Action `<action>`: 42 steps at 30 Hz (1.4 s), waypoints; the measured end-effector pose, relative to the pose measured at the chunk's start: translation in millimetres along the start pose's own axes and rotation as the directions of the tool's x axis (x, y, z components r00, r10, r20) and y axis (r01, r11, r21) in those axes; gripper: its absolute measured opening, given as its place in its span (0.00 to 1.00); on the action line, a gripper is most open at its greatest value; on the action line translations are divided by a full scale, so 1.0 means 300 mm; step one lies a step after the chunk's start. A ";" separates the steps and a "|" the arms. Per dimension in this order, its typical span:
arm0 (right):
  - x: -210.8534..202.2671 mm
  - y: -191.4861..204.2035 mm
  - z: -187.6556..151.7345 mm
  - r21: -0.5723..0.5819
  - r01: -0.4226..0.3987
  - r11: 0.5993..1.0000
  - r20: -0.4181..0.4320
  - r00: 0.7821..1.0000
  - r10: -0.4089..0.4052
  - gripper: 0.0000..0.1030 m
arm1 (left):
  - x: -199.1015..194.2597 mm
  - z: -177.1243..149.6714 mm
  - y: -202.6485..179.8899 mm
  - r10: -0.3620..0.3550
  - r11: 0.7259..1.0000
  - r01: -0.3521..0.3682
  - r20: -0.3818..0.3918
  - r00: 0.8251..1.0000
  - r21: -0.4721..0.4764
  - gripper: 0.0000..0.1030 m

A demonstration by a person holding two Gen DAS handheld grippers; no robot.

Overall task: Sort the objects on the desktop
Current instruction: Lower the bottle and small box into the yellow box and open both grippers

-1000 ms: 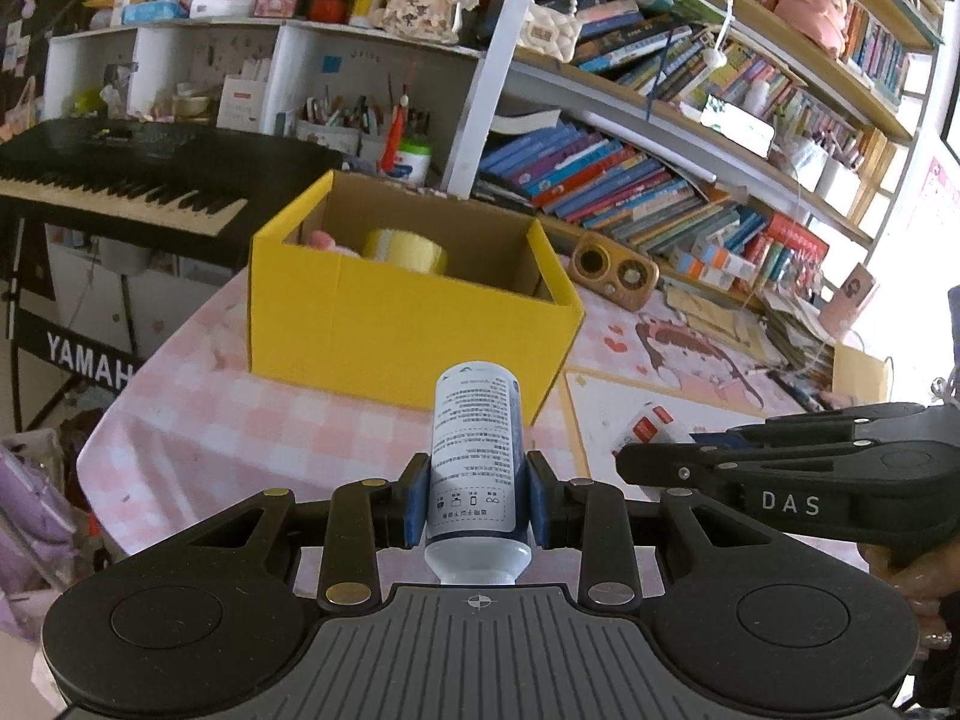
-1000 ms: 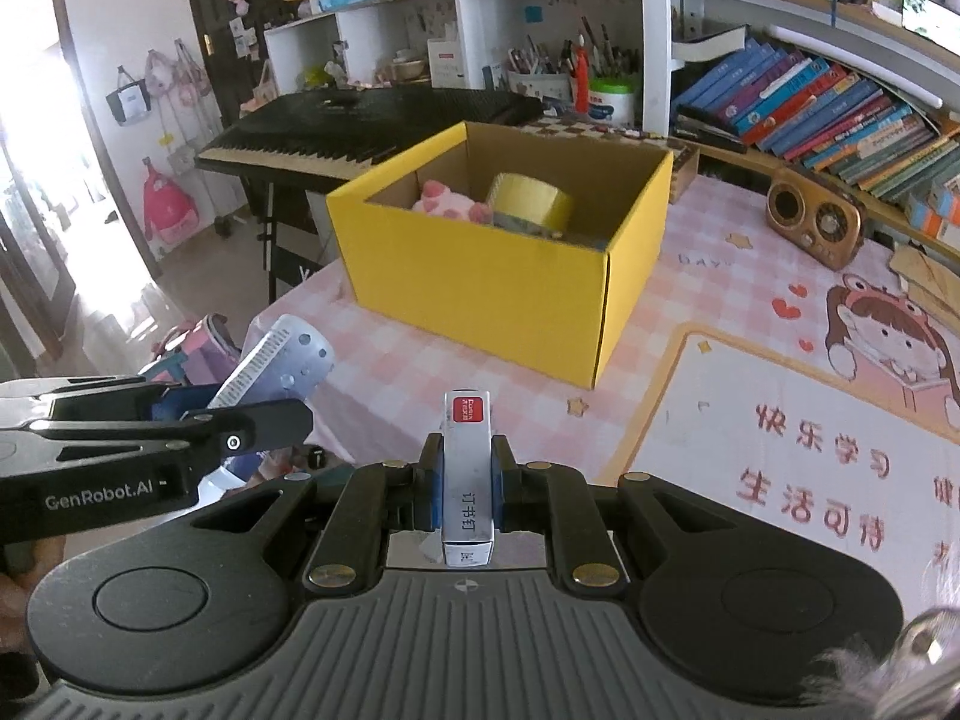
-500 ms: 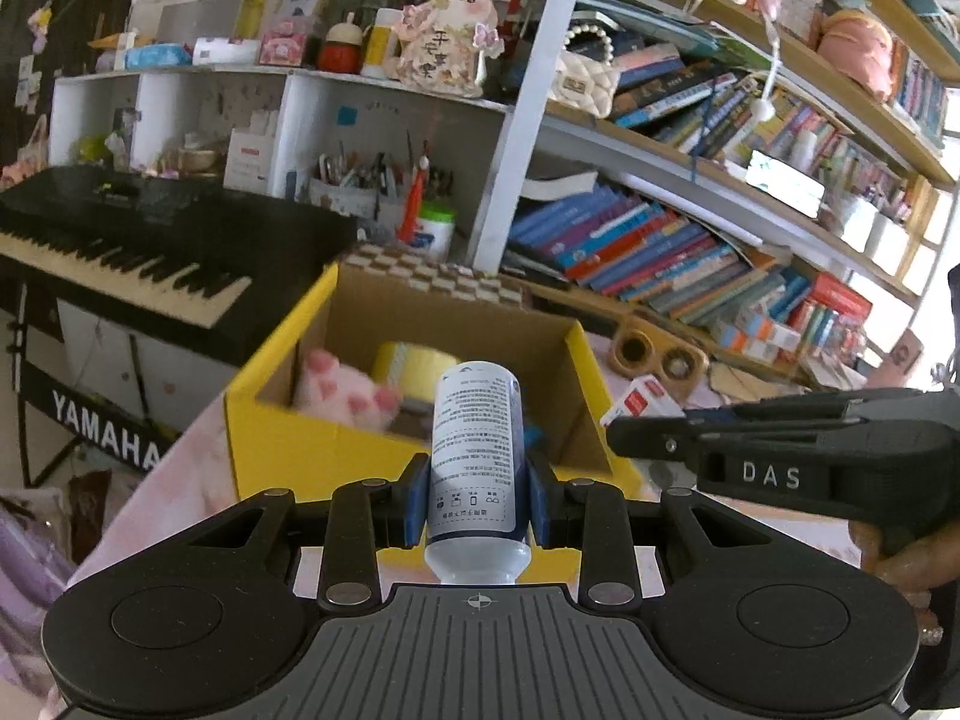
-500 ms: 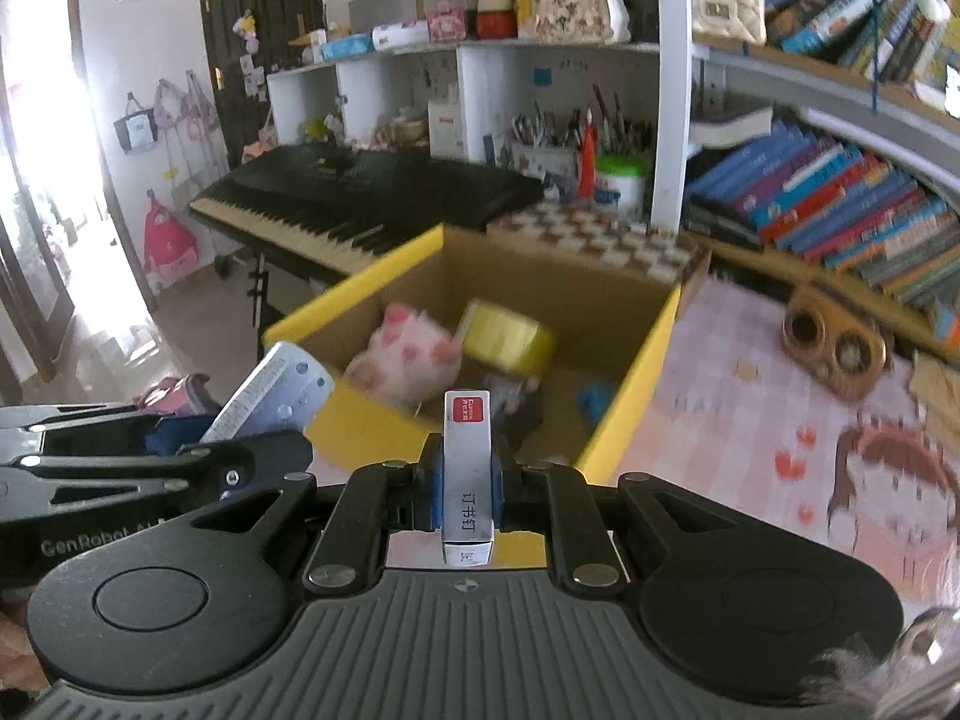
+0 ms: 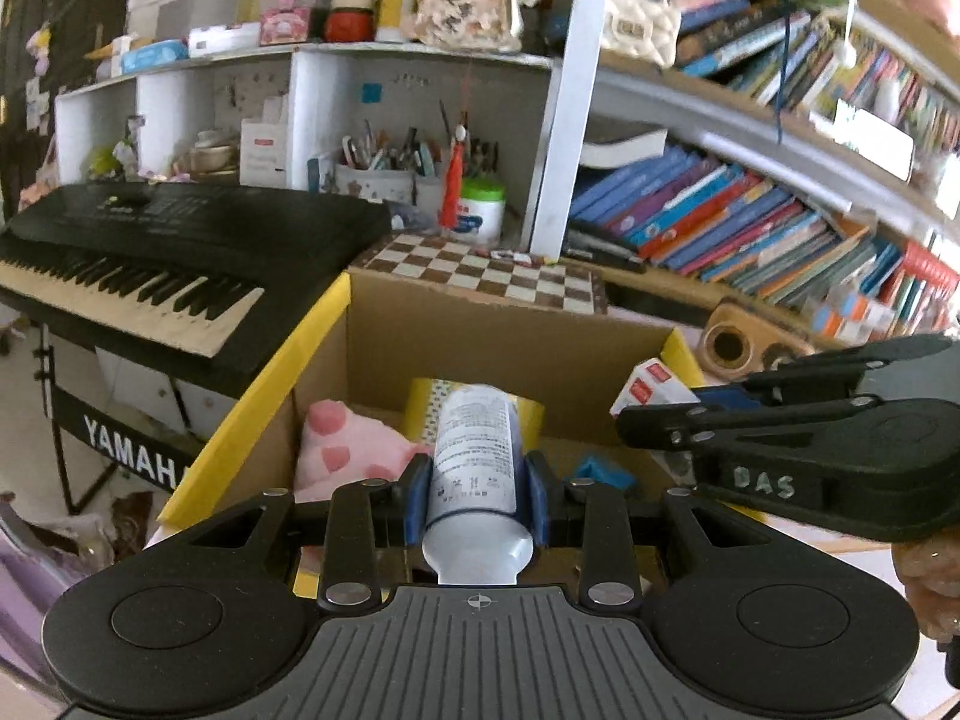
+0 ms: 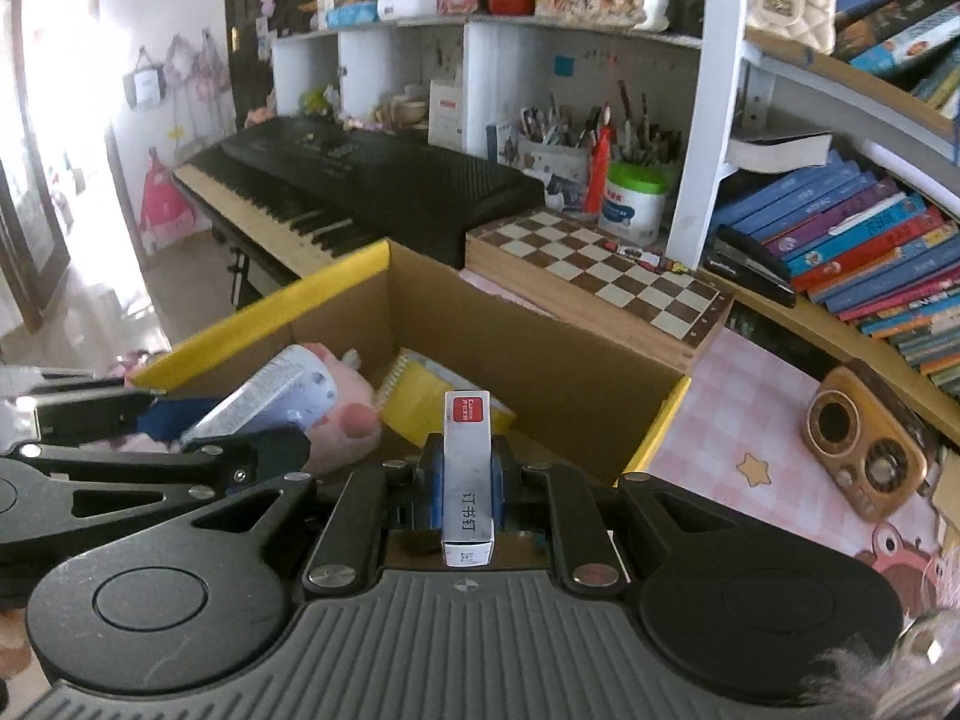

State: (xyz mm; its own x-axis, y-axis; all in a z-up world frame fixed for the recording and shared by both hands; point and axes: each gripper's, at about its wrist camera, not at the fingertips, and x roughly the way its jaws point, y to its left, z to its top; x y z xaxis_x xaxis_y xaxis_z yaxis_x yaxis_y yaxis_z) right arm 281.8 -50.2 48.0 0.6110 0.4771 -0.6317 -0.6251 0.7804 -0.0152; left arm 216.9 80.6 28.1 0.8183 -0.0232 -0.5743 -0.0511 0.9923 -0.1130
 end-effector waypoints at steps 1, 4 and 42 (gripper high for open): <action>0.022 -0.005 0.000 -0.009 -0.001 1.000 -0.009 1.000 0.001 0.13 | 0.017 0.003 -0.007 0.008 1.000 -0.007 -0.009 1.000 0.014 0.30; 0.077 -0.011 -0.006 -0.042 -0.010 0.999 -0.039 0.999 0.008 0.13 | 0.072 0.006 -0.022 0.017 0.999 -0.015 -0.045 0.999 0.039 0.30; 0.024 -0.048 -0.058 -0.033 0.041 0.999 -0.015 0.999 -0.042 0.28 | -0.076 -0.034 -0.046 0.034 0.996 -0.043 0.108 0.994 0.077 0.76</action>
State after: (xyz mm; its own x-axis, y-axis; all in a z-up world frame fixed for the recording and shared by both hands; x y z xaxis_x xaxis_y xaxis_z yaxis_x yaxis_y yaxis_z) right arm 286.8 -64.9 30.2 0.6291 0.4379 -0.6422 -0.6149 0.7858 -0.0666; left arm 193.0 66.1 34.6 0.8730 0.0239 -0.4871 -0.0416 0.9988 -0.0255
